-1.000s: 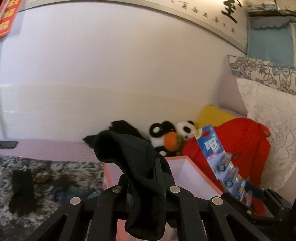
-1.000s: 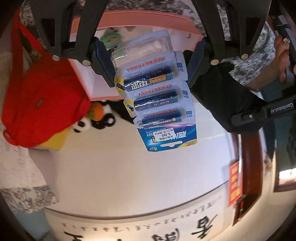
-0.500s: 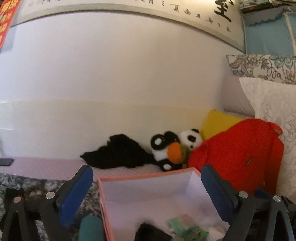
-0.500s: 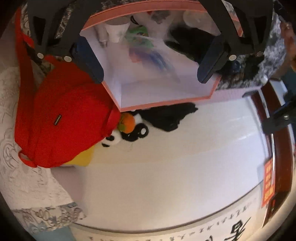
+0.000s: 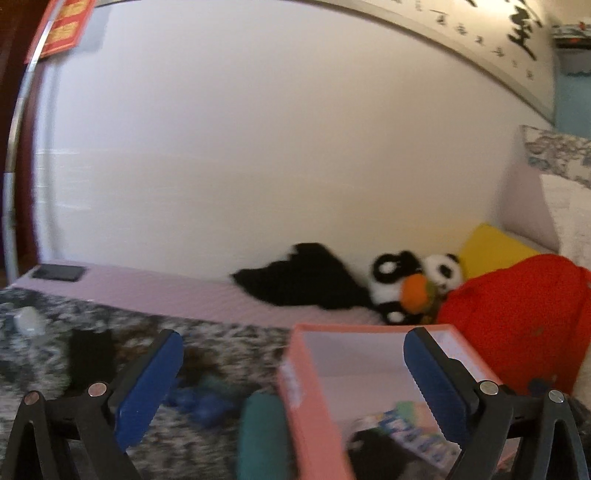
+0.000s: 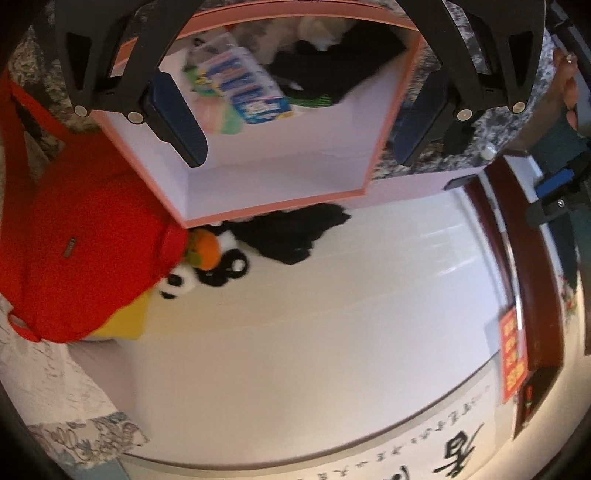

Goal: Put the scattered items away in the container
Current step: 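Grasp the second black glove with left tool while right tool grasps the blue figure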

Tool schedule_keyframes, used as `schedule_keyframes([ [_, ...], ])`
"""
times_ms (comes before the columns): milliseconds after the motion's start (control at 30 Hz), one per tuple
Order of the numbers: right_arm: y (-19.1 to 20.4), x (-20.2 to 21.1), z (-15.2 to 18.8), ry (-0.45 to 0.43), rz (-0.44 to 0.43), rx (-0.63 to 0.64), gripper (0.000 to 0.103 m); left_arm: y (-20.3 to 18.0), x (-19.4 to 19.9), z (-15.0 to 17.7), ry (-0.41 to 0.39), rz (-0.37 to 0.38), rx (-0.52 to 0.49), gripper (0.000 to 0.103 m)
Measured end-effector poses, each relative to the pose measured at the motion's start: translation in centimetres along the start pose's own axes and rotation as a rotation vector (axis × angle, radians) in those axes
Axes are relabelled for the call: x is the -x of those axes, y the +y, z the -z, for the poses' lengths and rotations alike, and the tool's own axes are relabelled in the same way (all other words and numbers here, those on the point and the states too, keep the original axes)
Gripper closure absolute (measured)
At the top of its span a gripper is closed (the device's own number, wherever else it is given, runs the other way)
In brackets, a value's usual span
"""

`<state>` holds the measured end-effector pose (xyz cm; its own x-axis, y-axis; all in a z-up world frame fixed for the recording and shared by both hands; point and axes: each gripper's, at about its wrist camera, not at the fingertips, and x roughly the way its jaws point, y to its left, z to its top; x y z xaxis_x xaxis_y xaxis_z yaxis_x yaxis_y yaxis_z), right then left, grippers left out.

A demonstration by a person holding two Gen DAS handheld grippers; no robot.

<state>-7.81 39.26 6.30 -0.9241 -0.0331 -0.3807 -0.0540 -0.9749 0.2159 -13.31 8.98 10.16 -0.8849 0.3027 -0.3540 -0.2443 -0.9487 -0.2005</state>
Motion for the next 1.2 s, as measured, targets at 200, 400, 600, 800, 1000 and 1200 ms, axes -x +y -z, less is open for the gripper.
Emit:
schedule_keyframes([
  [200,5.7,-1.3,0.8,0.016,-0.085,0.062,0.0,6.7,2.9,-0.3,-0.01,-0.13,0.027,0.004],
  [400,12.7,-3.0,2.7,0.046,-0.154,0.158,0.0,14.1,5.0,0.6,0.015,-0.262,0.078,0.004],
  [600,19.5,-6.3,5.8,0.114,-0.196,0.295,0.0,20.4,3.5,3.6,0.104,-0.38,0.104,0.004],
  [800,25.3,-13.5,10.2,0.268,-0.163,0.504,0.0,24.5,-2.7,7.1,0.272,-0.407,0.119,0.004],
  [1000,26.1,-21.4,11.8,0.345,-0.02,0.596,0.0,25.5,-9.1,8.7,0.348,-0.351,0.151,0.004],
  [1200,26.6,-27.0,13.6,0.386,0.057,0.709,0.0,26.7,-15.1,11.1,0.445,-0.356,0.201,0.004],
])
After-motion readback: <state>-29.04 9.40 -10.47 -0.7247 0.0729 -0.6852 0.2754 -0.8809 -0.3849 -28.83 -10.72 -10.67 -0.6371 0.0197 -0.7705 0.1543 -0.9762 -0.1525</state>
